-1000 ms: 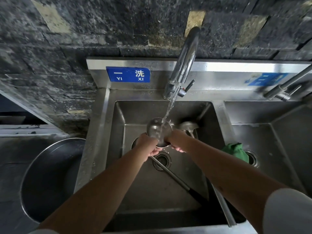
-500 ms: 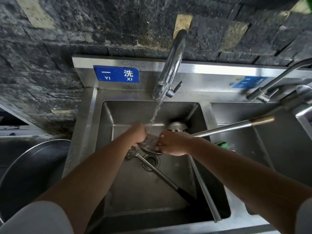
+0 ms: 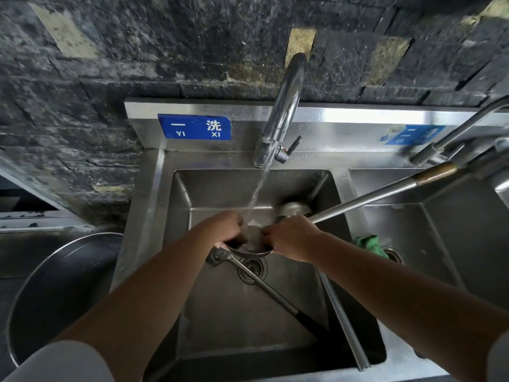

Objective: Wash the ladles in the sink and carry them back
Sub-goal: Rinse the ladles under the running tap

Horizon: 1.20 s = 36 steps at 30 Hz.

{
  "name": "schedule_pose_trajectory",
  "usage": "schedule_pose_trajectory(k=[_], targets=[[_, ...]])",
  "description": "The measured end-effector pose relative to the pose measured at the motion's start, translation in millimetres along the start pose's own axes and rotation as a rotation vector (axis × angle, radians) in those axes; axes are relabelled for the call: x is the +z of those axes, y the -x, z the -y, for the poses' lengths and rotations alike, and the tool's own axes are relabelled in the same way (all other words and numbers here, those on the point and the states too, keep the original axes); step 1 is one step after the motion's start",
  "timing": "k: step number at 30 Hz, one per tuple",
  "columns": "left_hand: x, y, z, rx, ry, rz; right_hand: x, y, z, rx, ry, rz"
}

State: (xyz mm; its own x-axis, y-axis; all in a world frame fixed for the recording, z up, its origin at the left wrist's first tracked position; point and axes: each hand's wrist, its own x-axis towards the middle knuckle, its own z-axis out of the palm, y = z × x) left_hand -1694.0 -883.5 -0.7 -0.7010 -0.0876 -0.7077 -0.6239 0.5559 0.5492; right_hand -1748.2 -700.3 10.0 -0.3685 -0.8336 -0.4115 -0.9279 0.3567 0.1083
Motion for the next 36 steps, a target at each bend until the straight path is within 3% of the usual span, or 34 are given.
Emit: schedule_pose_trajectory(k=[2, 3, 6, 8, 12, 14, 17, 20, 23, 28, 31, 36], targets=[[-2.3, -0.9, -6.4, -0.033, -0.115, -0.045, -2.7, -0.9, 0.5, 0.008, 0.0, -0.009], [-2.9, -0.1, -9.5, -0.056, -0.007, -0.025, -8.9, 0.0, -2.3, 0.01, -0.033, 0.017], [-6.1, 13.5, -10.9, -0.193, 0.662, 0.034, -32.5, 4.4, -12.0, 0.056, -0.202, 0.12], [-0.3, 14.7, -2.5, -0.188, 1.084, 0.075, -43.8, 6.0, -15.2, 0.089, -0.291, 0.119], [24.4, 9.5, -7.0, -0.08, 1.408, -0.068, -62.1, 0.9, -16.4, 0.148, -0.597, 0.169], [40.6, 5.6, -13.7, -0.018, 1.308, -0.288, -67.4, 0.4, -14.6, 0.166, -0.752, 0.214], [61.0, 0.0, -6.4, 0.189, 0.814, -0.623, -63.3, 3.5, -9.4, 0.215, -1.053, 0.252], [59.4, 7.2, 3.3, 0.255, 0.55, -0.736, -53.5, 0.1, -0.8, 0.267, -1.279, 0.239], [47.6, 9.7, 11.4, 0.2, 0.484, -0.697, -40.6, -11.3, 9.6, 0.369, -1.397, 0.221], [23.2, 22.4, 14.4, -0.188, 0.891, -0.629, -40.8, -21.2, 24.2, 0.359, -1.231, 0.118], [13.6, 38.9, 6.4, -0.235, 1.389, -0.286, -38.2, -23.7, 29.9, 0.229, -0.893, -0.032], [3.8, 57.2, 11.7, -0.215, 1.481, 0.02, -46.9, -8.4, 34.5, 0.168, -0.094, -0.053]])
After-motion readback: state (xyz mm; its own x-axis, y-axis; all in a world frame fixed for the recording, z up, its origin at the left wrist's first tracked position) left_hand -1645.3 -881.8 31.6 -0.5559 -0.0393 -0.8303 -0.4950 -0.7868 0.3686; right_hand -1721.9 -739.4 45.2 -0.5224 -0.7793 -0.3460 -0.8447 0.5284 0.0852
